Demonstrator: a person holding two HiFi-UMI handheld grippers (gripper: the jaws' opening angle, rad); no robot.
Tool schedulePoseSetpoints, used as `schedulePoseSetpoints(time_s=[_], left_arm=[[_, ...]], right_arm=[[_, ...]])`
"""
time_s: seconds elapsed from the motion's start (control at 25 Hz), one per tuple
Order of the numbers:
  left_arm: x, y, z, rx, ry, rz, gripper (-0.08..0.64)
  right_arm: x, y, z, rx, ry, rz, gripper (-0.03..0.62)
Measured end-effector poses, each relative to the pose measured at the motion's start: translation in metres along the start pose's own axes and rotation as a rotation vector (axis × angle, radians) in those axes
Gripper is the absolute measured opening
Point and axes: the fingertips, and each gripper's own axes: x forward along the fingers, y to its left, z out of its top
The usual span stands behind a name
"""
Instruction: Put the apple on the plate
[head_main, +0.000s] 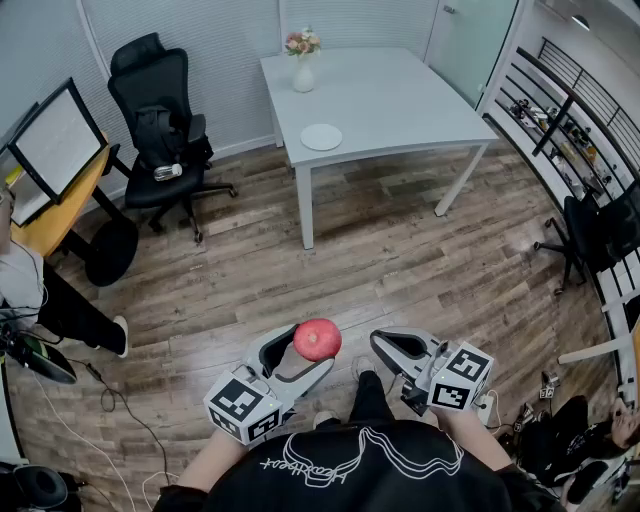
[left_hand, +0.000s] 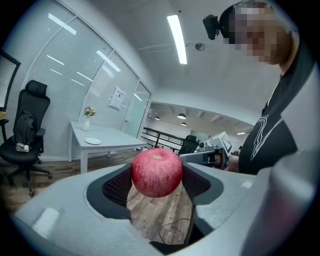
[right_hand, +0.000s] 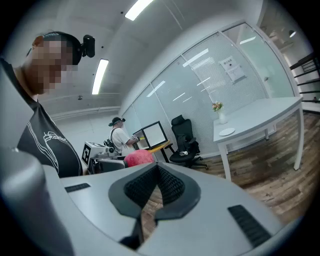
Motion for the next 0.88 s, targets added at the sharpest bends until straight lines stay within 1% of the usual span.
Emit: schedulePoseSetpoints(time_s=[0.12,0.24,0.48,0.68,0.88], left_arm=[[0.006,0.000,0.001,-0.006,0.001,0.008,0.322],[0.011,0.002,0.001,-0.022,-0.001,0.012,0.322],[0.029,0.004,0.006,-0.046,0.015,0.024,0.322],[0.063,0.010,0.029,-0.066,0.004,0.022,0.322],[0.113,0.016,0.047,-0.047,0.019,0.013,0.322]], right_arm=[[-0.003,-0.003,0.001,0.012,-0.005,0.021,0.009],[-0.002,-0.010,0.002,0.045,-0.014,0.038,0.009],[-0.005,-0.034,0.012,0.063,-0.011,0.028,0.009],[-0.011,-0.063,0.035,0.057,-0.017,0.044,0.009],[-0.022,-0.104,0.058,0.056,-0.029,0.056,0.009]])
